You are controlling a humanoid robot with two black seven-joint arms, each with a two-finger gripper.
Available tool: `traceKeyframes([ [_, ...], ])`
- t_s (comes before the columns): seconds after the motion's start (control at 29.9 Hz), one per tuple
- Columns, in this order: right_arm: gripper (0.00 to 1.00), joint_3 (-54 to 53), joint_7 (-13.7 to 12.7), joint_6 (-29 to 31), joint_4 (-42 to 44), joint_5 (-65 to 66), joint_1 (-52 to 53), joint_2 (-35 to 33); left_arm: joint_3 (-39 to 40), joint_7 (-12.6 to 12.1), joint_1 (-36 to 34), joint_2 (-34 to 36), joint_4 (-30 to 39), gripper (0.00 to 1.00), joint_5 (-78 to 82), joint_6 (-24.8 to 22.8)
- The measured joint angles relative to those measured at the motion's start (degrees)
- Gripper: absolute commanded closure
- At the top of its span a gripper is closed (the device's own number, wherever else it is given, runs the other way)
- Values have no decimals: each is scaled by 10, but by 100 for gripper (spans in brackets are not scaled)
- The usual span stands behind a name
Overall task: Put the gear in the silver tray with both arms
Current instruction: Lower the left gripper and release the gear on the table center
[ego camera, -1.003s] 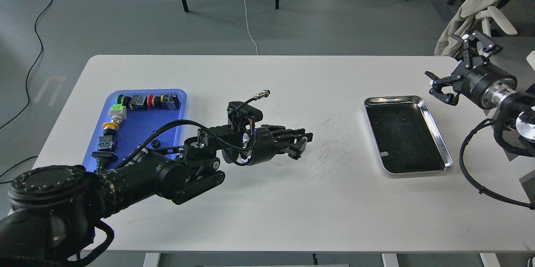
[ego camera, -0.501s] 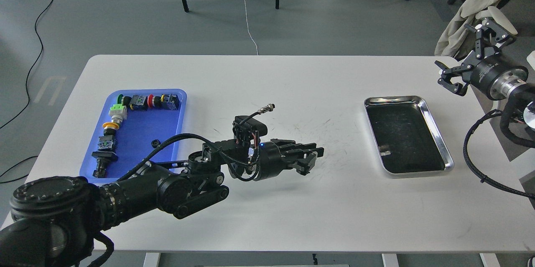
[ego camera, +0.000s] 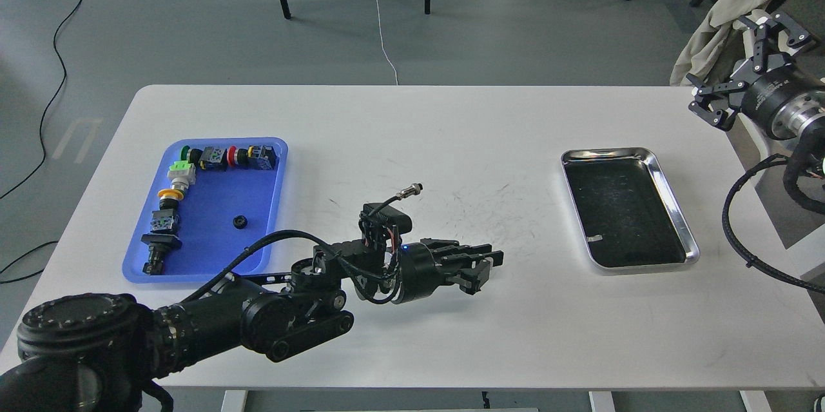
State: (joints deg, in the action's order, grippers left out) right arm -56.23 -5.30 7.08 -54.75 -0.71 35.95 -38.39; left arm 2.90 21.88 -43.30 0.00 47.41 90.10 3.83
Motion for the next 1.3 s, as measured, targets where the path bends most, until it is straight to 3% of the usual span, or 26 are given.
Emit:
traceKeyframes([
  [0.2,1,2,0,-1,-1,0,0,-1,1,8,5,0,16,91,-2,11],
  [0.9,1,19,0,-1,0,1,1,-2,2,2,9,0,10,78,-29,14],
  [1.1,1,20,0,-1,-2,1,1,-12,2,1,9,0,10,66,-30,17],
  [1.3,1,21,0,-1,-5,1,0,-21,3,-5,9,0,10,59,-35,19],
])
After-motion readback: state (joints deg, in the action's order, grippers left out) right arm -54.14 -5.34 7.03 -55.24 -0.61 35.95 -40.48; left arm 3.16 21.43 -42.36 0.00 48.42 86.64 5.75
